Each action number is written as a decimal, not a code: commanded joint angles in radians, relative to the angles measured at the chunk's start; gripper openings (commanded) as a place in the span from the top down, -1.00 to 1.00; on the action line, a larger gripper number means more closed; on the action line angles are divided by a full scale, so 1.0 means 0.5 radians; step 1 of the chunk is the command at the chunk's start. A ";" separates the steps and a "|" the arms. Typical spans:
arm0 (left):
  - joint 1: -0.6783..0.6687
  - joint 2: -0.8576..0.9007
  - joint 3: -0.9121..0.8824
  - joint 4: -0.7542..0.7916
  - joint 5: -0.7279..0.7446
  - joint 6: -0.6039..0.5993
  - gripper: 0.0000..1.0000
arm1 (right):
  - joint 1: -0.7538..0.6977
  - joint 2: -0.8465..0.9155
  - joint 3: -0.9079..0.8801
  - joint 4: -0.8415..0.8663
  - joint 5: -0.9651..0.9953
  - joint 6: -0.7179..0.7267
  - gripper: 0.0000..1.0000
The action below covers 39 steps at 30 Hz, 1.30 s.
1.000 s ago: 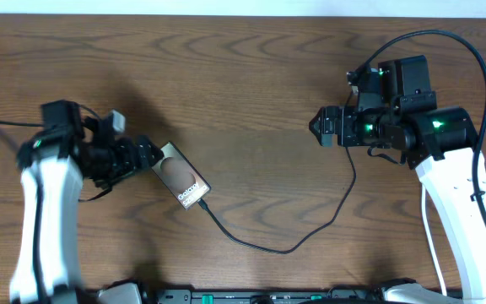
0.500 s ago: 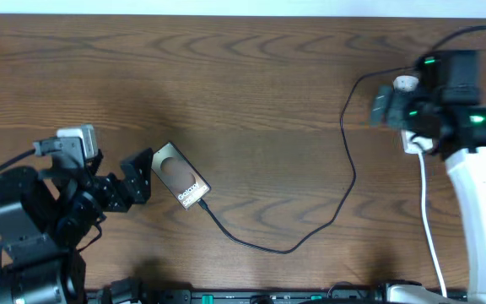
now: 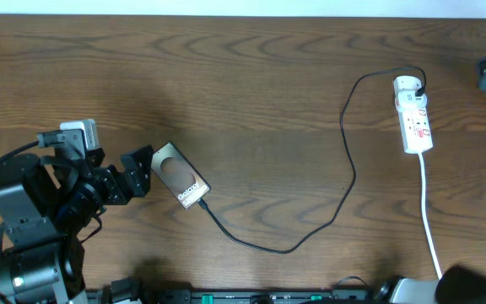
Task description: Plug charger to phone and switch on socket
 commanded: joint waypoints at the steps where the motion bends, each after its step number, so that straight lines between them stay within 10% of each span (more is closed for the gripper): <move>1: -0.001 0.050 0.031 -0.023 -0.011 -0.008 -0.96 | -0.078 0.434 0.244 -0.233 -0.408 -0.304 -0.99; 11: -0.001 0.188 0.031 -0.108 -0.011 -0.008 -0.96 | -0.047 1.149 0.573 -0.524 -0.401 -0.490 -0.80; 39: -0.001 0.343 0.031 -0.175 -0.011 -0.007 -0.96 | 0.182 1.575 0.571 -0.343 -0.271 -0.752 -0.88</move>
